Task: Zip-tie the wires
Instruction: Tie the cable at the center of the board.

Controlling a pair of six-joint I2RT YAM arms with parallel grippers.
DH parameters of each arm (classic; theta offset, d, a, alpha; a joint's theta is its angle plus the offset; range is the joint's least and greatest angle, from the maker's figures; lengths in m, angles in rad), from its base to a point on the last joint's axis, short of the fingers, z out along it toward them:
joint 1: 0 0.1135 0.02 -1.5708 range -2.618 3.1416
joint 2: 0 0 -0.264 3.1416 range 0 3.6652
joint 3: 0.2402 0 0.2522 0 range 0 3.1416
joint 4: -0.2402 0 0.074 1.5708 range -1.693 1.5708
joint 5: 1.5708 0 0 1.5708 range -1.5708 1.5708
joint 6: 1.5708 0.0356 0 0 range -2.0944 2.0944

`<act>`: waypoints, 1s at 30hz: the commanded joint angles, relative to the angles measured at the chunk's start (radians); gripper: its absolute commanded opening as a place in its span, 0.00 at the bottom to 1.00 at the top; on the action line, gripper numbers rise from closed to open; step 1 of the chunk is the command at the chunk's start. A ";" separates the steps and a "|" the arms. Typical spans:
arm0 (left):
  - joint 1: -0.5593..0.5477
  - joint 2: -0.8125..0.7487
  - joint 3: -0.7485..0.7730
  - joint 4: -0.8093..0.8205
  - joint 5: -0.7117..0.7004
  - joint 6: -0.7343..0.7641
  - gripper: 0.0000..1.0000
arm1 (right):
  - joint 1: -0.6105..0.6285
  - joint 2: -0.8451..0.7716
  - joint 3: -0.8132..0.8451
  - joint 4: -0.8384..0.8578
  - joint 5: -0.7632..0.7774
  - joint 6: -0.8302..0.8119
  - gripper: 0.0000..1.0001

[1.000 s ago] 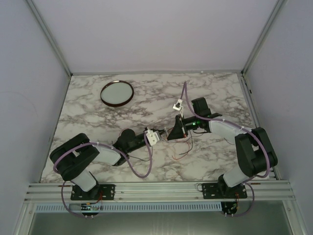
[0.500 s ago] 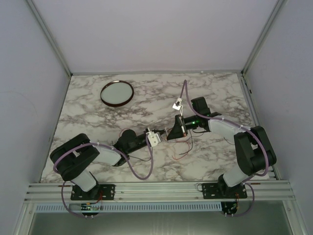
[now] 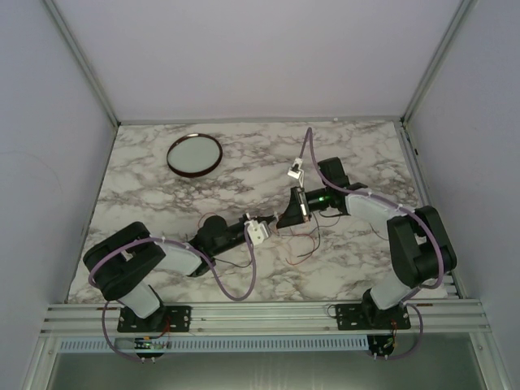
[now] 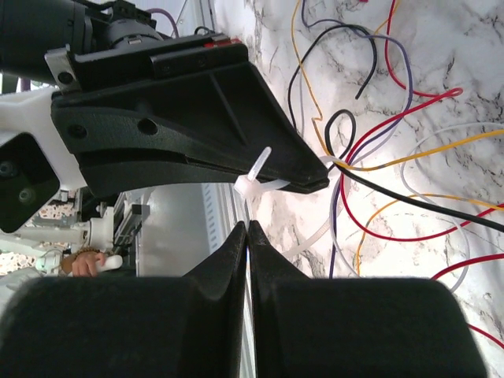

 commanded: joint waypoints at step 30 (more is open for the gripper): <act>-0.044 -0.028 -0.006 -0.007 -0.020 0.058 0.00 | -0.037 0.068 0.104 0.000 0.070 0.085 0.00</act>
